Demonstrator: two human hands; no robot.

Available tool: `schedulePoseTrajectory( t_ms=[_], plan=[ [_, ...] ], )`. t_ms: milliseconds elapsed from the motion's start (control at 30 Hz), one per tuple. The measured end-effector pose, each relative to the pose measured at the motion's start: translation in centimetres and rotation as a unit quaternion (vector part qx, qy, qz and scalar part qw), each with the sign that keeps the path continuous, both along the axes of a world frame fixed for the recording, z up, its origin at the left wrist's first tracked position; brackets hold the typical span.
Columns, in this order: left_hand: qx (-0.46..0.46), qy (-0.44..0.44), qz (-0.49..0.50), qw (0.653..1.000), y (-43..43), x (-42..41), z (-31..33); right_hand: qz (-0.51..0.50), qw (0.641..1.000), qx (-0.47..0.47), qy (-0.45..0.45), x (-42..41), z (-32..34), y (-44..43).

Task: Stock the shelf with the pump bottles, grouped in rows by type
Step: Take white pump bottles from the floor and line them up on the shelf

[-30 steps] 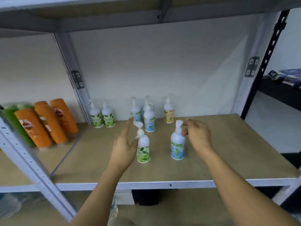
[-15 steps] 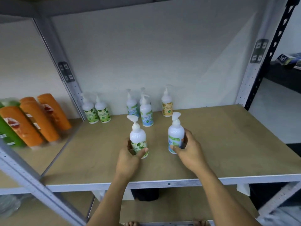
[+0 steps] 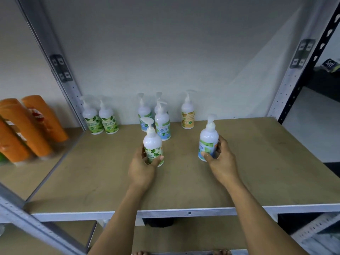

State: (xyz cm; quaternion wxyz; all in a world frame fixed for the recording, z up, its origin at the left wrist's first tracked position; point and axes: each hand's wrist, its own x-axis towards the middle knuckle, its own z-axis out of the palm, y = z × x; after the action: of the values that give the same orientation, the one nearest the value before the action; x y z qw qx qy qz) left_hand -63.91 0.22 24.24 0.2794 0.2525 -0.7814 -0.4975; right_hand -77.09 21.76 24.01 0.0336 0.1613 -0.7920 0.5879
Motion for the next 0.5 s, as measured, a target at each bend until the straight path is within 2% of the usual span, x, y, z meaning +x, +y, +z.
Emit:
schedulePoseTrajectory(
  t_ms=[200,500],
  plan=[
    [-0.050,-0.064,-0.036,0.996,-0.38,0.62,-0.38,-0.021,0.999,0.027,0.018,-0.18,-0.56,-0.05],
    [-0.052,-0.057,-0.027,0.997,-0.73,0.56,0.02,-0.042,0.996,0.082,0.020,0.71,-0.19,-0.47]
  ],
)
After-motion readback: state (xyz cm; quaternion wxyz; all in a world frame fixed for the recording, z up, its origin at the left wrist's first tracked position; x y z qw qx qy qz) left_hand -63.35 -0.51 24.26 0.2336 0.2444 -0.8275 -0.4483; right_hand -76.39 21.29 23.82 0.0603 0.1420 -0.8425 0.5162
